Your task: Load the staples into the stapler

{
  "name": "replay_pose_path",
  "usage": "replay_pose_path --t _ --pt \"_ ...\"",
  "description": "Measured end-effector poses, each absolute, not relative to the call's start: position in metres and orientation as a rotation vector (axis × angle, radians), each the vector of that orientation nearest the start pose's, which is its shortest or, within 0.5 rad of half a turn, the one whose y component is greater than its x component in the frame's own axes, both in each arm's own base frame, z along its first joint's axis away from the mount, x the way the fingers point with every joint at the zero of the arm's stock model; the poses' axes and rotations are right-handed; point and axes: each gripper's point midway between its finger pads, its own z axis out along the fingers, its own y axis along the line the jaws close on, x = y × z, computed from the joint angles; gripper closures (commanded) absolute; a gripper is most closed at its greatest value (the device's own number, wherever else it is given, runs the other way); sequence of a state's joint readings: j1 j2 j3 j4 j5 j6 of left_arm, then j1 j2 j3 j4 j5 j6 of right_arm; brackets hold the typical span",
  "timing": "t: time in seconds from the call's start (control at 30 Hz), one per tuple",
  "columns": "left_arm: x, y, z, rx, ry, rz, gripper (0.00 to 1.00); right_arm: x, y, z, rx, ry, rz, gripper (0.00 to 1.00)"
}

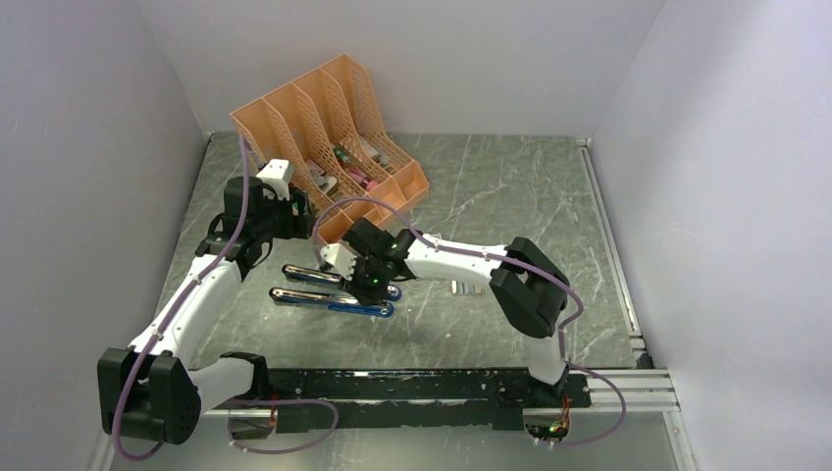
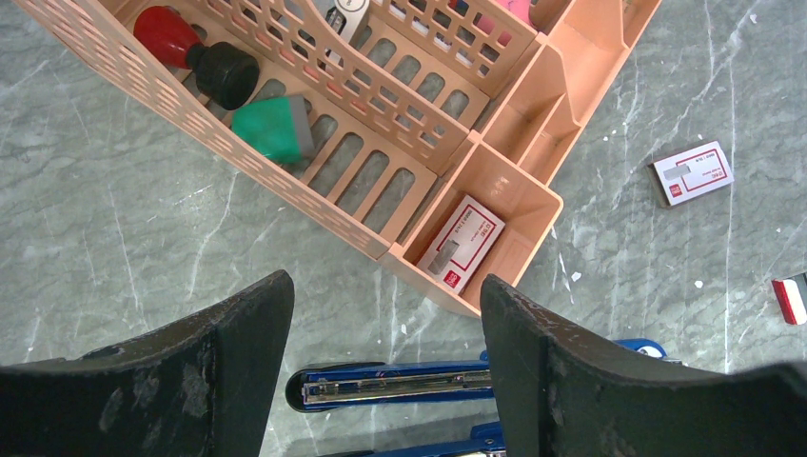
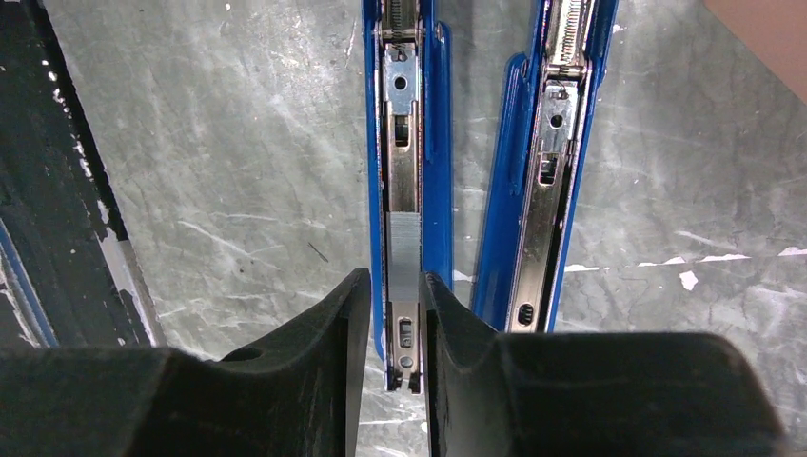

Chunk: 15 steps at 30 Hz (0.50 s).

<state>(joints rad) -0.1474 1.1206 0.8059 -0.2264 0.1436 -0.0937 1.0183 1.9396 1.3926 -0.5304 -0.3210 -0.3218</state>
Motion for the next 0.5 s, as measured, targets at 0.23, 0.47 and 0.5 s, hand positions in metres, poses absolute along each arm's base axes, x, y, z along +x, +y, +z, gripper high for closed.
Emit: replay_pose_path --t 0.23,0.47,0.5 --pt "0.339 -0.080 0.170 0.143 2.115 -0.296 0.24 0.192 0.392 0.053 -1.721 2.058 0.675 0.70" --pt "0.339 -0.080 0.170 0.143 2.115 -0.295 0.24 0.204 0.389 0.080 -1.545 2.038 0.746 0.72" --pt "0.339 -0.080 0.170 0.143 2.115 -0.295 0.24 0.209 0.390 0.083 -1.521 2.031 0.751 0.72"
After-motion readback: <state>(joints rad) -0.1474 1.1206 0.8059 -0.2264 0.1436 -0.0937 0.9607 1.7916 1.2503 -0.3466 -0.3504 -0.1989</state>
